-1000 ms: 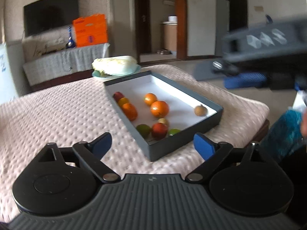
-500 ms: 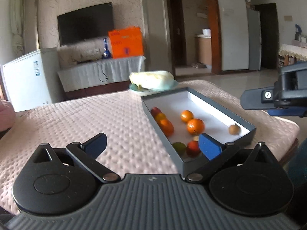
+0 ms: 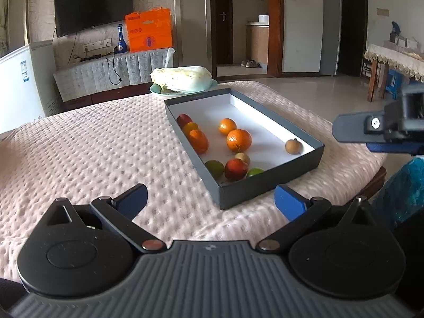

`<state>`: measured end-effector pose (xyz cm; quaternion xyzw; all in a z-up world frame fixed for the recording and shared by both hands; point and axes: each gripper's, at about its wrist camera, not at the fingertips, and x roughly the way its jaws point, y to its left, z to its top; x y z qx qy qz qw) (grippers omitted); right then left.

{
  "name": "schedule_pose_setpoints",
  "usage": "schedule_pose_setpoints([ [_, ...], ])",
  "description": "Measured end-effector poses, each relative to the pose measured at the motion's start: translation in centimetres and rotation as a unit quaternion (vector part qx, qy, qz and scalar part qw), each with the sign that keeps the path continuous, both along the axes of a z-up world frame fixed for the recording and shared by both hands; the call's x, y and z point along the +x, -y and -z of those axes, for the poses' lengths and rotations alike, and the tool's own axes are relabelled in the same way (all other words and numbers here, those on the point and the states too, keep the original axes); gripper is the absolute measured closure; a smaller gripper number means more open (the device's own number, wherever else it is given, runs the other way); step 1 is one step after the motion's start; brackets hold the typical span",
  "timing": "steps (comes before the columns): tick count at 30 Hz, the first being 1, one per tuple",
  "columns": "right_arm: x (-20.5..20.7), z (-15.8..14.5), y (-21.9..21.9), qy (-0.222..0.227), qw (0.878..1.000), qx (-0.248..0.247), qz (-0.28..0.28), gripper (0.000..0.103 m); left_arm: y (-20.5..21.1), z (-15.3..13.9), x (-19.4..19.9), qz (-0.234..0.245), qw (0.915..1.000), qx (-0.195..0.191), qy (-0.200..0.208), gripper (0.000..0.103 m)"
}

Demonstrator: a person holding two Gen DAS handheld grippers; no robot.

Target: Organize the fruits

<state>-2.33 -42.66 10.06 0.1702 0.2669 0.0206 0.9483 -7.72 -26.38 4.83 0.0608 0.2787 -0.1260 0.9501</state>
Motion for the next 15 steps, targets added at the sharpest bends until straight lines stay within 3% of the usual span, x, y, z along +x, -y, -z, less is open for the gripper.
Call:
schedule_pose_setpoints([
  [15,0.14,0.25,0.04,0.000,1.000,-0.004,-0.005,0.049,0.38,0.45,0.04,0.012,0.9999,0.005,-0.007,0.000],
])
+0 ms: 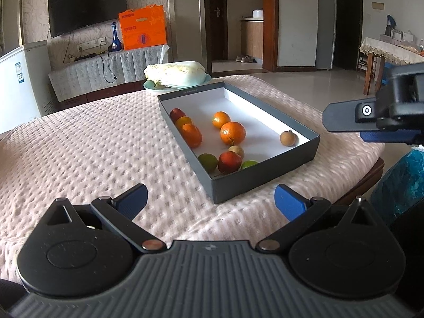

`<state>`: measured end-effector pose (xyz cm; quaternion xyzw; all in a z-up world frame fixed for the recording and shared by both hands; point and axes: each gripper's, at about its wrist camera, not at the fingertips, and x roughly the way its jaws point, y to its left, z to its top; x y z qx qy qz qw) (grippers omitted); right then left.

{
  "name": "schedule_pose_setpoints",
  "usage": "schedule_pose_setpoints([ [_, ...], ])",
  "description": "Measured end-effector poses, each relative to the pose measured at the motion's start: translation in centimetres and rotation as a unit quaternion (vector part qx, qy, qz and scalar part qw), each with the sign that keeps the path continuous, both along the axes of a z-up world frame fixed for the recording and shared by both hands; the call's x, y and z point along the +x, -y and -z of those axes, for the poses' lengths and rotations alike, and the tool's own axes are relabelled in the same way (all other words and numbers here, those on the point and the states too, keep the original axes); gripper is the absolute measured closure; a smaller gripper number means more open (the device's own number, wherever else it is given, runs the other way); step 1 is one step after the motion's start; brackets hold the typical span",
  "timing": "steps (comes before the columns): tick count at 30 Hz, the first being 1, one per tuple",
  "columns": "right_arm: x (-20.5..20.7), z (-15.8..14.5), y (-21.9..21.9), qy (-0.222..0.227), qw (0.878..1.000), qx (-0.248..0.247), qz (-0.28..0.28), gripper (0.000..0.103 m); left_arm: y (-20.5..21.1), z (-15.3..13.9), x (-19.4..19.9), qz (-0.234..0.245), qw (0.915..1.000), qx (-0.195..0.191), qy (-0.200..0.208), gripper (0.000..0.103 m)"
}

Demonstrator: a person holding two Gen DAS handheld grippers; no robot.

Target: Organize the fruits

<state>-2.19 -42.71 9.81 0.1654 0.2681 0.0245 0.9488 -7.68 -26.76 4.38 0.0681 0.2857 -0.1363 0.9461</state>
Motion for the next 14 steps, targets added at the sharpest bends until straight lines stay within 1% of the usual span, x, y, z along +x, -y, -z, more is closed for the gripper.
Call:
schedule_pose_setpoints([
  [6,0.02,0.02,-0.02,0.000,1.000,0.000,0.000,0.049,-0.05,-0.04,0.04,0.004,1.0000,-0.006,-0.005,0.000],
  [10,0.01,0.03,0.00,0.002,1.000,0.000,0.001,0.049,-0.31,-0.26,-0.33,0.000,0.9998,-0.012,0.013,0.001],
  [12,0.02,0.06,0.04,0.003,1.000,0.001,0.003,0.049,-0.43,-0.33,-0.17,0.007,0.9998,-0.020,0.005,0.001],
  [14,0.02,0.09,0.04,0.003,1.000,0.002,0.003,0.049,-0.37,-0.48,-0.41,0.020,0.9995,-0.022,0.008,0.001],
])
